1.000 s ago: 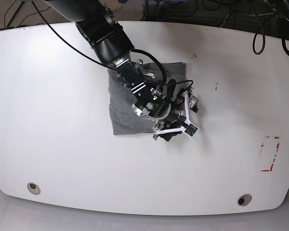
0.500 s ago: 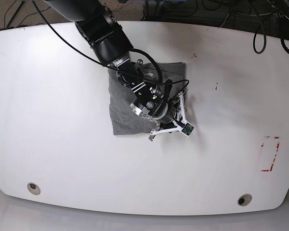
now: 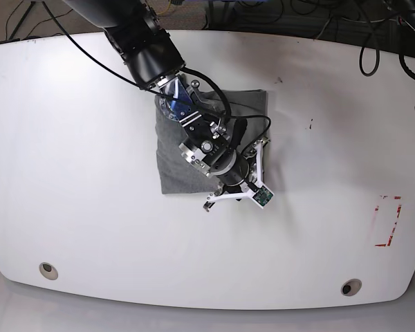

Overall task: Layout the t-shirt on the table in an organized manner, then fold the t-shirt properly
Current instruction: 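Press the folded shirt flat with the right gripper and release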

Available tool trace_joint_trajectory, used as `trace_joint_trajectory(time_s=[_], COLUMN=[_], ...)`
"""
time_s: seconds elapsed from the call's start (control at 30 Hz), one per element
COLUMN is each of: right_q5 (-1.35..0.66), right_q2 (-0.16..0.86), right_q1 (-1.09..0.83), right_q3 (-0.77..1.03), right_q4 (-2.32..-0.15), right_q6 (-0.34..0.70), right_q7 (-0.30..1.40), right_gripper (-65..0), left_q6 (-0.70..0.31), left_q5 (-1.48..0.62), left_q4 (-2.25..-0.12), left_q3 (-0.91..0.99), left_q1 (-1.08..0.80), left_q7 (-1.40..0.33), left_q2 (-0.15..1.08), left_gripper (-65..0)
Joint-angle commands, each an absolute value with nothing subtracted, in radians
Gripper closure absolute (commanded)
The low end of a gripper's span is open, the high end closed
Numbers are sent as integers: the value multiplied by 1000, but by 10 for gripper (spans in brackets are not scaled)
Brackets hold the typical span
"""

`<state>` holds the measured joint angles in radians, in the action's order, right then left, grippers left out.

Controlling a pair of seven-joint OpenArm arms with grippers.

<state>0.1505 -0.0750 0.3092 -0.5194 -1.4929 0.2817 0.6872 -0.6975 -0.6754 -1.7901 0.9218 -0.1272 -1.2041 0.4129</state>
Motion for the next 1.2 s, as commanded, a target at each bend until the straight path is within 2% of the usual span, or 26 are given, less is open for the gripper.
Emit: trace_joint_trajectory(time_s=[0.0, 0.47, 0.6, 0.67, 0.73, 0.83, 0.9, 0.97, 1.17], right_q5=[143, 136, 136, 136, 136, 136, 137, 137, 134], right_q2=[-85, -113, -116, -122, -128, -130, -130, -130, -85], right_q1=[332, 334, 334, 335, 334, 323, 302, 283, 203], right_q3=[-518, -518, -518, -519, -519, -519, -519, -519, -518], right_q4=[-1535, -1538, -1518, -1497, -1481, -1477, -1486, -1526, -1705], right_q6=[259, 199, 199, 199, 199, 199, 199, 199, 200], right_q7=[667, 659, 659, 659, 659, 661, 661, 661, 667], right_gripper=[-3, -6, -30, -116, -235, -452, -568, -650, -650], left_q6=[-698, -698, -698, -698, -698, -698, -698, -698, -698], left_q5=[-690, -690, -690, -690, -690, -691, -691, -693, -691], left_q4=[-1804, -1804, -1804, -1804, -1804, -1804, -1807, -1808, -1831], left_q3=[918, 875, 875, 869, 860, 852, 834, 805, 708], left_q1=[-120, -125, -127, -127, -127, -142, -147, -151, -154], left_q7=[-1181, -1181, -1181, -1181, -1181, -1181, -1181, -1181, -1181], left_q2=[437, 435, 433, 433, 433, 433, 433, 430, 372], left_gripper=[-421, -421, -421, -421, -421, -421, -421, -421, -419])
